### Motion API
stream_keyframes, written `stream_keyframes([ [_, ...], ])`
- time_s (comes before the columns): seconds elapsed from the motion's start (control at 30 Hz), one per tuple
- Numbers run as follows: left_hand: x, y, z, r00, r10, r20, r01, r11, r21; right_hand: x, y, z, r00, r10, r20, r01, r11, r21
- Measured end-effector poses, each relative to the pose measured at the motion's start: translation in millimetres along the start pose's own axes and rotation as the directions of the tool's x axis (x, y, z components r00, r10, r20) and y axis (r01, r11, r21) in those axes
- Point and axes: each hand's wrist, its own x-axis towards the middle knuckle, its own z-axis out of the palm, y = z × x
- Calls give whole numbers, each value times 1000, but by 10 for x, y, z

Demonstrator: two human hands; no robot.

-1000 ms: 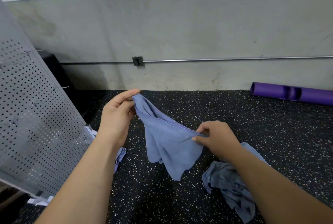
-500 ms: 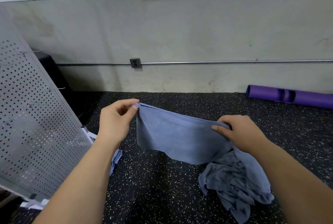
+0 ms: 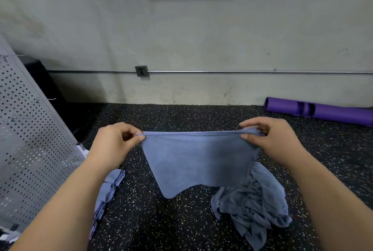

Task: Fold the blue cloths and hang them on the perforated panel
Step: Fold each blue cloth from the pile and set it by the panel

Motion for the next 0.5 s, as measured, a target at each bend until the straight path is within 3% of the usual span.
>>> stream_keyframes([
  [0.27,-9,-9,24,996,36,79,-37,999,8,-29,-57,-22,994,-57,-88,48,994,-96],
  [0.5,18,89,34,997,-21,70,44,935,-352,-25,-55,-90,994,-5,-109,19,991,129],
])
